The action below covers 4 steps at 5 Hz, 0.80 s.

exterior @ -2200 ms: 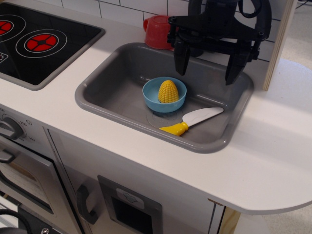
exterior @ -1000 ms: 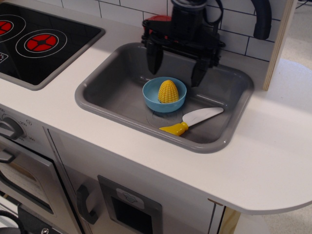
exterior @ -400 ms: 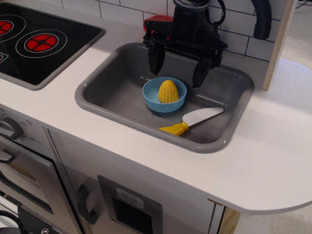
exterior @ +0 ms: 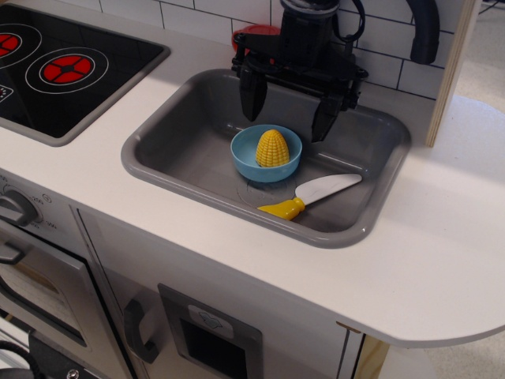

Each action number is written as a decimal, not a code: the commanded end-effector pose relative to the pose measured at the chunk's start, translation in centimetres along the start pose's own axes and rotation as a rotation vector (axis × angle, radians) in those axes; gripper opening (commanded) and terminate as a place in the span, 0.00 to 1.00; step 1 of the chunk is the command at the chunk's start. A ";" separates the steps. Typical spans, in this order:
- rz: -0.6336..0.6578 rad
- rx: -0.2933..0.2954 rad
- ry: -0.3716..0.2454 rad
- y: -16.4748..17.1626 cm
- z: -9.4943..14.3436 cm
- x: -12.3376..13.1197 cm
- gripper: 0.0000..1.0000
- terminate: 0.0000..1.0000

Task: Take corn out of bowl sink

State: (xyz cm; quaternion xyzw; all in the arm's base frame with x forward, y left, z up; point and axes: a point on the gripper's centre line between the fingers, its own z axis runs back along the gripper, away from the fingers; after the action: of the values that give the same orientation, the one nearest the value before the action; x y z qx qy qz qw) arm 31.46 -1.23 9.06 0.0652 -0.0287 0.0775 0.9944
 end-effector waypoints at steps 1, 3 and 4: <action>0.002 -0.007 -0.044 0.0 1.3 0.8 1.00 0.00; 0.065 -0.044 -0.043 1.3 0.0 2.6 1.00 0.00; 0.094 -0.064 -0.057 2.7 -1.2 4.2 1.00 0.00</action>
State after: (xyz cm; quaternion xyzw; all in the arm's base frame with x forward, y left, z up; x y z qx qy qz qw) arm 34.50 2.05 6.88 0.0328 -0.0371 0.1242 0.9910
